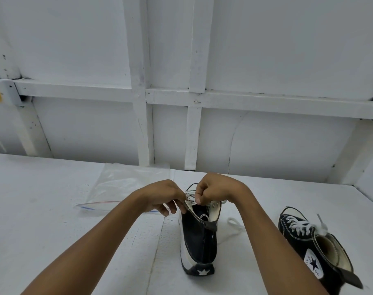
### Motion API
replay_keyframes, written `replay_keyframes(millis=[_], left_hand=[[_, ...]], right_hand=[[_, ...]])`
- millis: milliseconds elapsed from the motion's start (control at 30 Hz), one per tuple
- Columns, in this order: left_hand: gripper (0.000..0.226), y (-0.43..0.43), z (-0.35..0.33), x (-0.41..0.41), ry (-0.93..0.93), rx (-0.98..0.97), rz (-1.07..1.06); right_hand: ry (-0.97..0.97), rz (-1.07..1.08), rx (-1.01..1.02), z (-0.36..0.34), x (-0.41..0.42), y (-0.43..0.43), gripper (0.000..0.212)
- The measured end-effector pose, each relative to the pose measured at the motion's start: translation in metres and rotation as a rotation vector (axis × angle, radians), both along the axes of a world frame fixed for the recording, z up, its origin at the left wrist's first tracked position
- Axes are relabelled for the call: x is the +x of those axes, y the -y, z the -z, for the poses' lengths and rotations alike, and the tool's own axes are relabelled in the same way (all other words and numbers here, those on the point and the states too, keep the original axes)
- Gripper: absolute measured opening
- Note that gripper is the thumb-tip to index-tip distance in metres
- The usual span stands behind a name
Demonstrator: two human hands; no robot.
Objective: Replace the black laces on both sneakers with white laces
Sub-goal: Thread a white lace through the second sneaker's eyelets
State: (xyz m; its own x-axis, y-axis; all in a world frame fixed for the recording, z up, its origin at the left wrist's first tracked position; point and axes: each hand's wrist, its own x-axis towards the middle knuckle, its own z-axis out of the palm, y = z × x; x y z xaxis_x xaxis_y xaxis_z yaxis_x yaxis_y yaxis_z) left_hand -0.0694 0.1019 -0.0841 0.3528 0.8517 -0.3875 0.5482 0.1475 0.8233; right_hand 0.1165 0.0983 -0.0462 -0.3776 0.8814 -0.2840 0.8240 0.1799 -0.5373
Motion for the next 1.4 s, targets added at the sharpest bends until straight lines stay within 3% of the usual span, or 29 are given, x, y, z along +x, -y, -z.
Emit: replay_keyframes(millis=[933,1400], left_hand=[[0.018,0.000,0.006,-0.004,-0.078,0.201,0.140],[0.020,0.001,0.004,-0.003,-0.092,0.209,0.144]], right_hand=[[0.049,0.047,0.044,0.015,-0.004,-0.004,0.013],[0.137,0.105,0.051,0.018,-0.008,-0.006,0.033]])
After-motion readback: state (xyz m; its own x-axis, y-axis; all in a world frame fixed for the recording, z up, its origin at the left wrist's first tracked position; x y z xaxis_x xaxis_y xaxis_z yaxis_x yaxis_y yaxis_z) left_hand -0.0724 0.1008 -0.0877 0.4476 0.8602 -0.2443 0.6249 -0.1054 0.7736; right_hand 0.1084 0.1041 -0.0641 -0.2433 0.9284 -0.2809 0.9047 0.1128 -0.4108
